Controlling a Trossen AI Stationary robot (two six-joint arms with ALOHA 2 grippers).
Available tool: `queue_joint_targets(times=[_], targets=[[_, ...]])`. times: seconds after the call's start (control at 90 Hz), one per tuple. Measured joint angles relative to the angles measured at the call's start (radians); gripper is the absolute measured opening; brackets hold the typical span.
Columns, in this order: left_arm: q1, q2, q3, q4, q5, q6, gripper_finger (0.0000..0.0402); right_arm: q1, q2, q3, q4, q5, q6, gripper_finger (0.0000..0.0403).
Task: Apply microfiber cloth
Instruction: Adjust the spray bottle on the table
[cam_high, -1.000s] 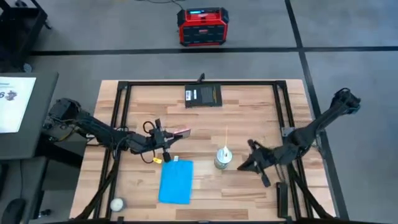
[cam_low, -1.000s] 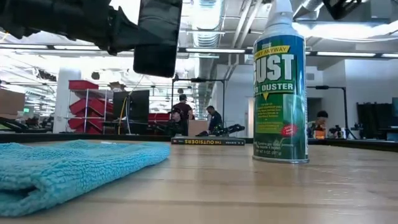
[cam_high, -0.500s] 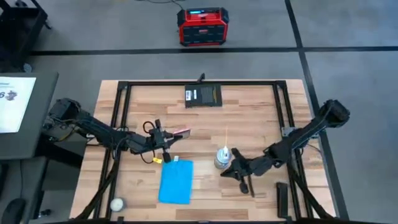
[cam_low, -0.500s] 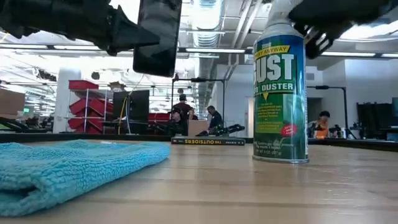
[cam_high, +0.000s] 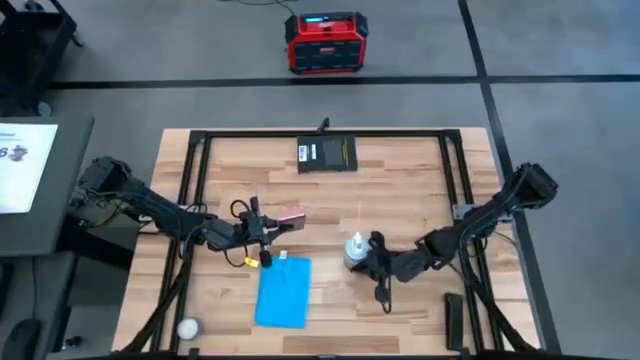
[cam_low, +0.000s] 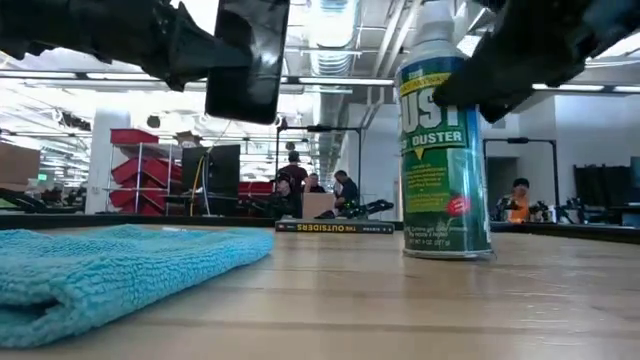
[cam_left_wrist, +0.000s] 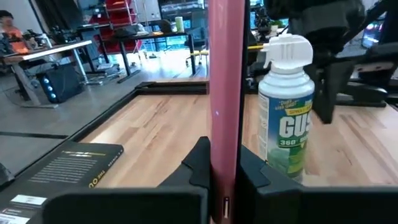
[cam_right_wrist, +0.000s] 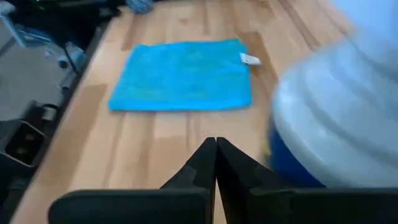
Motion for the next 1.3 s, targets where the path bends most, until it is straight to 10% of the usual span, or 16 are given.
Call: queue_joint_targets(times=[0.622,0.867,1.3], targets=[[-0.009,0.000,-0.010,-0.021,-0.022,-0.010,0.0003,-0.124,-0.001,0.000,-0.084,0.005,-0.091,0.0000],[-0.043,0.000,-0.083,0.061,-0.098,-0.018,0.0003,-0.143,-0.001,-0.001,0.162,-0.280,-0.115,0.0000],[-0.055,0.000,-0.116,0.055,-0.139,-0.054,0.0003,-0.139,0.266,0.172,0.220,-0.453,-0.091,0.0000]])
